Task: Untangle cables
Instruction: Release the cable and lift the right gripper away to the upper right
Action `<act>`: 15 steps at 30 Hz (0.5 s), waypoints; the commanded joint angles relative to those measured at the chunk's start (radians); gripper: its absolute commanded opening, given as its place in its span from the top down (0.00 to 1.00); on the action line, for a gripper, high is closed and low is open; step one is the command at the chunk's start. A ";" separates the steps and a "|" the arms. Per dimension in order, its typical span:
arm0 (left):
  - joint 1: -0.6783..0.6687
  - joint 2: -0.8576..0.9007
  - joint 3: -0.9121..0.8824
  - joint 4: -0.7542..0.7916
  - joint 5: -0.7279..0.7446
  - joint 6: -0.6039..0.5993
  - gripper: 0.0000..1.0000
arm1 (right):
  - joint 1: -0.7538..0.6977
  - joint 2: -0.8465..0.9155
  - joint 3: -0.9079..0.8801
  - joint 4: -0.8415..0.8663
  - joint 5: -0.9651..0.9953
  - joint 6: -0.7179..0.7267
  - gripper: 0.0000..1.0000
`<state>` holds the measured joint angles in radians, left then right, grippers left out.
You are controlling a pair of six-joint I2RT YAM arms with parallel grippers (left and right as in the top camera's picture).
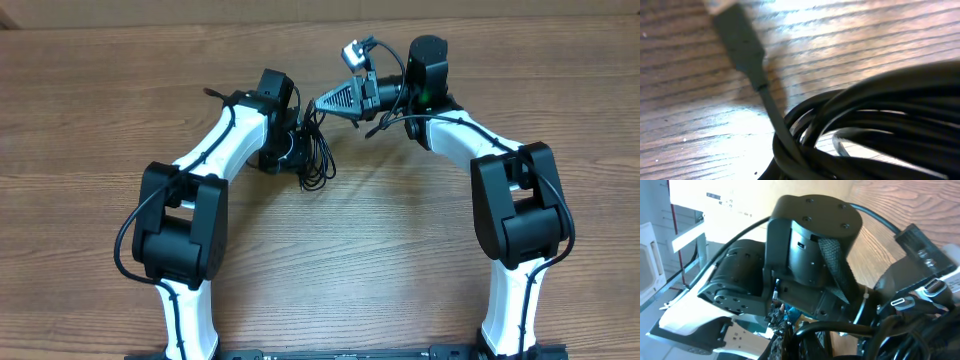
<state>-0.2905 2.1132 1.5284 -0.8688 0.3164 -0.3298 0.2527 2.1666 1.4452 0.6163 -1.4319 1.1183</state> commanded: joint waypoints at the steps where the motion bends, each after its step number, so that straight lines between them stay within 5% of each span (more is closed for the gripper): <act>1: 0.016 0.084 -0.074 -0.047 -0.144 0.008 0.96 | -0.095 -0.128 0.188 0.058 -0.030 0.063 0.96; 15: 0.017 0.084 -0.070 -0.053 -0.143 0.009 0.96 | -0.152 -0.128 0.353 0.051 -0.137 0.120 0.96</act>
<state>-0.2733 2.1338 1.4967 -0.9203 0.2562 -0.3302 0.0875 2.0243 1.8080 0.6785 -1.5173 1.2243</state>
